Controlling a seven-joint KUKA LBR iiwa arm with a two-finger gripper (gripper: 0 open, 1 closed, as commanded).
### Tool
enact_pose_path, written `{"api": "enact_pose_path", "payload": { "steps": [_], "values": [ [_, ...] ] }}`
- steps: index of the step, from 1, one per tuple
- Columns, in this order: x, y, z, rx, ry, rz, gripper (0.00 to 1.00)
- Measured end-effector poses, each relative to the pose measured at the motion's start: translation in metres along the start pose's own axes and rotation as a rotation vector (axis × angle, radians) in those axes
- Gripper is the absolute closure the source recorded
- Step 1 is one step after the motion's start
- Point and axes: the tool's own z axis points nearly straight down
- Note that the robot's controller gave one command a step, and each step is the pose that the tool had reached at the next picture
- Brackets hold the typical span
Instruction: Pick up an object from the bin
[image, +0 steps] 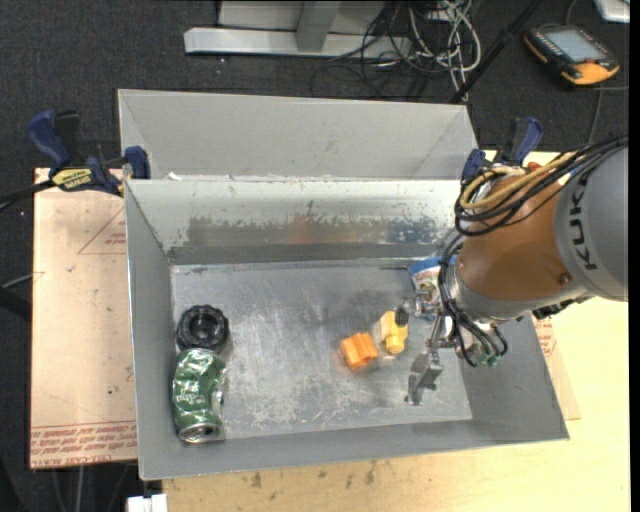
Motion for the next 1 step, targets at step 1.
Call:
{"api": "enact_pose_path", "payload": {
  "steps": [1],
  "values": [
    [0.0055, 0.0281, 0.062, 0.0, 0.004, -0.007, 1.0]
  ]
}}
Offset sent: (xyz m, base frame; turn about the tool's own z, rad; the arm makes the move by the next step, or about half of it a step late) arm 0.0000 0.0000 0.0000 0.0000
